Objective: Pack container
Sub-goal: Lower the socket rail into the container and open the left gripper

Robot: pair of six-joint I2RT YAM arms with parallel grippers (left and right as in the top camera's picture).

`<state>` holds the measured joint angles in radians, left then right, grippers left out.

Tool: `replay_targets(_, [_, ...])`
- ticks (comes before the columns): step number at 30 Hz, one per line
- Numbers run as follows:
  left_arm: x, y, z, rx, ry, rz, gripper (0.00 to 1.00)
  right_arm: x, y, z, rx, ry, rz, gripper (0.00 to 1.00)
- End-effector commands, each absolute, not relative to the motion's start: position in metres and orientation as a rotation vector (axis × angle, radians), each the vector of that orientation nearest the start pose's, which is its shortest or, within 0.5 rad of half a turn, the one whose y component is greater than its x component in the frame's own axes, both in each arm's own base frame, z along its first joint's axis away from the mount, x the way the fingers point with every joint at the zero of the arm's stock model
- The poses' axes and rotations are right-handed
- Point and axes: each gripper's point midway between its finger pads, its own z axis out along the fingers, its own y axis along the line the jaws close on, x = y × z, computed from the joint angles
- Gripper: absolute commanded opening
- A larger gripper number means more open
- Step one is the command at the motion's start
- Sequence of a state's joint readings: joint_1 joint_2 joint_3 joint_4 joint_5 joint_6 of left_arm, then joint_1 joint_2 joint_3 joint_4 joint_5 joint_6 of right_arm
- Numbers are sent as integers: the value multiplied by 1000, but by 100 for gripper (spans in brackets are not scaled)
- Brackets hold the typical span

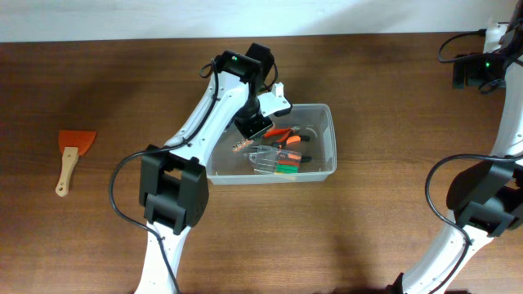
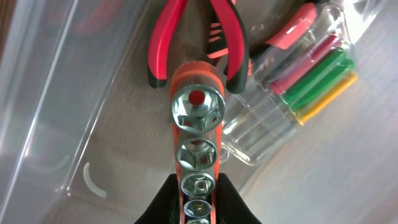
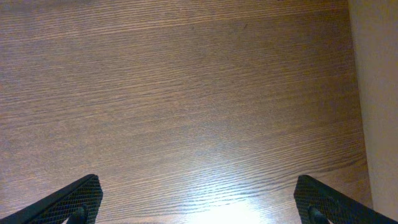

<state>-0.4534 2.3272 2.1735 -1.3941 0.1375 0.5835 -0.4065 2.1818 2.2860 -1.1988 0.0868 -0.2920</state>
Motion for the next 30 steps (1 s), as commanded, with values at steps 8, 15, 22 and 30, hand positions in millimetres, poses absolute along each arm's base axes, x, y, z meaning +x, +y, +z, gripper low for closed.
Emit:
replay_targets(8, [402, -222, 50, 1586, 2739, -216, 9, 472, -222, 202, 191, 2684, -335, 99])
replay_targets(15, [401, -222, 42, 1586, 2760, -218, 24, 472, -222, 202, 191, 2684, -335, 99])
replay_targets(22, [402, -222, 43, 1577, 2761, -217, 35, 472, -222, 202, 191, 2684, -335, 99])
replay_targets(30, [427, -233, 83, 1413, 2715, -192, 44, 472, -222, 202, 191, 2684, -335, 99])
